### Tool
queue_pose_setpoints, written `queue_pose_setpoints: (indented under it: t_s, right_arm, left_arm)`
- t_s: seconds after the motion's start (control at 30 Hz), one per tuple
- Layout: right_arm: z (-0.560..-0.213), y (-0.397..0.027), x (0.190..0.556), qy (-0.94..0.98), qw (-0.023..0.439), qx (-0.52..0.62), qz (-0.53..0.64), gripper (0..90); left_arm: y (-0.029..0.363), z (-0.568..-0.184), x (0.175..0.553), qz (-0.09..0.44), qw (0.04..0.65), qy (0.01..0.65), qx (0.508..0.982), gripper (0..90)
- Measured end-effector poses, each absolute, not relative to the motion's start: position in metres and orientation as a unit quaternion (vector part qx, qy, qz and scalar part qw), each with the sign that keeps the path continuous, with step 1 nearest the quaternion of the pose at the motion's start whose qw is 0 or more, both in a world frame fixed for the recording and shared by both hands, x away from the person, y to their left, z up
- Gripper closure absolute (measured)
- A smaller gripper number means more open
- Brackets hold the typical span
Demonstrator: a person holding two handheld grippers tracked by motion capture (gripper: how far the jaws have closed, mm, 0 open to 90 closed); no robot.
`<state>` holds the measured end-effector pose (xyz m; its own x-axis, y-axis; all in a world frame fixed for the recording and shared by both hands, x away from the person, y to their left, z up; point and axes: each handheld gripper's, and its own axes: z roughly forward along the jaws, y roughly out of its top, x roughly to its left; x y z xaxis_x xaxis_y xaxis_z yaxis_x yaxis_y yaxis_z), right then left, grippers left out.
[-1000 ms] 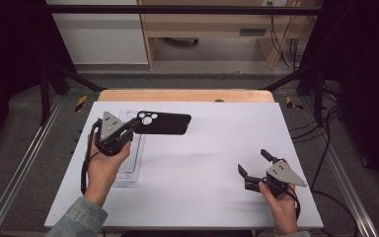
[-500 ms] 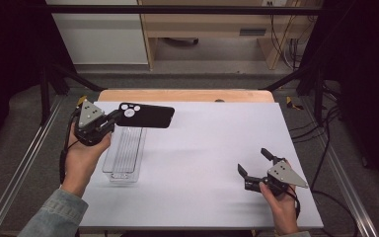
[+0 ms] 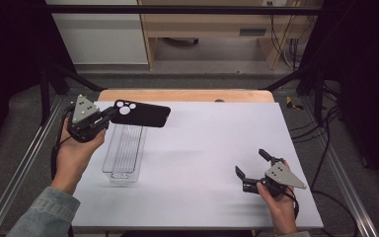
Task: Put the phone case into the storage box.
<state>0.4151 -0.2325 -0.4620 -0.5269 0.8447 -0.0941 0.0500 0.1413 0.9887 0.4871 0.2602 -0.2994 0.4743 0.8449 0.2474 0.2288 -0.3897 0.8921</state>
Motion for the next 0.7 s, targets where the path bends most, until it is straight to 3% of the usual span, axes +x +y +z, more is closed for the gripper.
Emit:
queue_pose_setpoints:
  t_s: [0.7]
  right_arm:
    - [-0.462, -0.233, 0.415, 0.663, 0.355, 0.335, 0.567, 3.2]
  left_arm:
    - [0.249, -0.275, 0.496, 0.404, 0.331, 0.296, 0.799, 85.7]
